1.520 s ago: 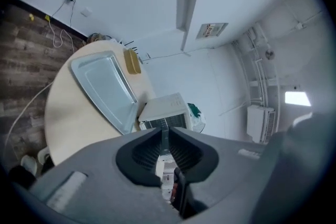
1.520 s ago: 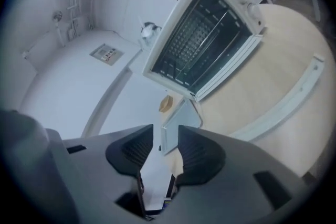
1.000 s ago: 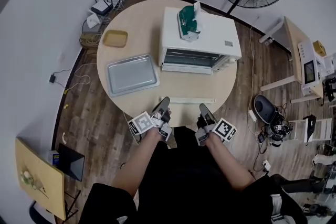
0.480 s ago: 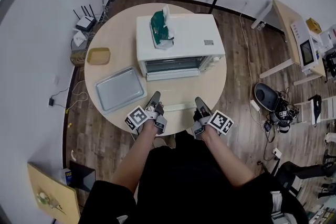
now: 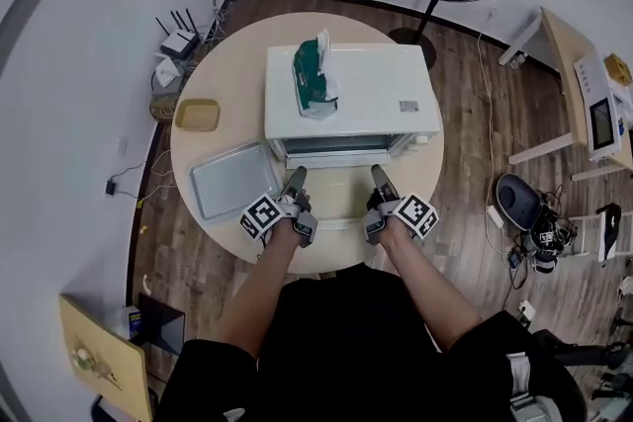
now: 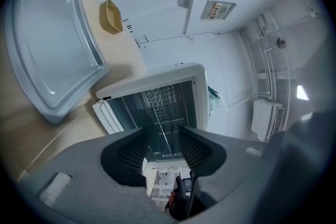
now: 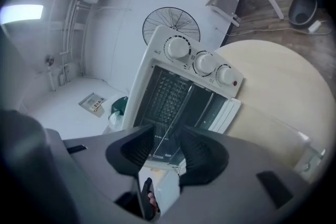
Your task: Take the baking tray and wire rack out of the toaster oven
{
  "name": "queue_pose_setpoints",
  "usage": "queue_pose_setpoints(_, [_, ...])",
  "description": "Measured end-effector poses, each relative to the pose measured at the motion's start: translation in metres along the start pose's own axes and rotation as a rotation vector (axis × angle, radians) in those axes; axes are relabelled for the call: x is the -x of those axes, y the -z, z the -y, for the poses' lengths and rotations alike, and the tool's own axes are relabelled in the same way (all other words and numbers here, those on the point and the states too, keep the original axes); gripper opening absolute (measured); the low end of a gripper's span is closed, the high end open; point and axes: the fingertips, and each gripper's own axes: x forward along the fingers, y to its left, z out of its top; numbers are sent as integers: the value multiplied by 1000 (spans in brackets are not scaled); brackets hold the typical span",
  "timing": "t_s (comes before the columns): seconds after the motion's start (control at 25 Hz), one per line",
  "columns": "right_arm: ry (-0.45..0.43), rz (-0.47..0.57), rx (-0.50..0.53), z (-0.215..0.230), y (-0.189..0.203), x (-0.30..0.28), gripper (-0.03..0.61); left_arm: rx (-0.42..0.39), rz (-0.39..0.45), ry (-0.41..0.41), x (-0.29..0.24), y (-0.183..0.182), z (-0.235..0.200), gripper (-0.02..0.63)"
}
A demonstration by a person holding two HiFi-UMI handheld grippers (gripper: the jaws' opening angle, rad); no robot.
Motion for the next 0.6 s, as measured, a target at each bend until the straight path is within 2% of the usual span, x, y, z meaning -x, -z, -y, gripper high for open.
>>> queue_pose_setpoints(0.12, [-16,6,-29,7,-10,-26,164,46,35,-14,-20,-3,-10,183])
queue_pose_setpoints(0.28, [-43,7,-60,10,-15,-63,167,72,98,-32,-44,-11,-26,192])
queue_pose_setpoints(0.6, [-64,34,-115,15,-16,-108,167,99,188,19,-88,-23,-31,196])
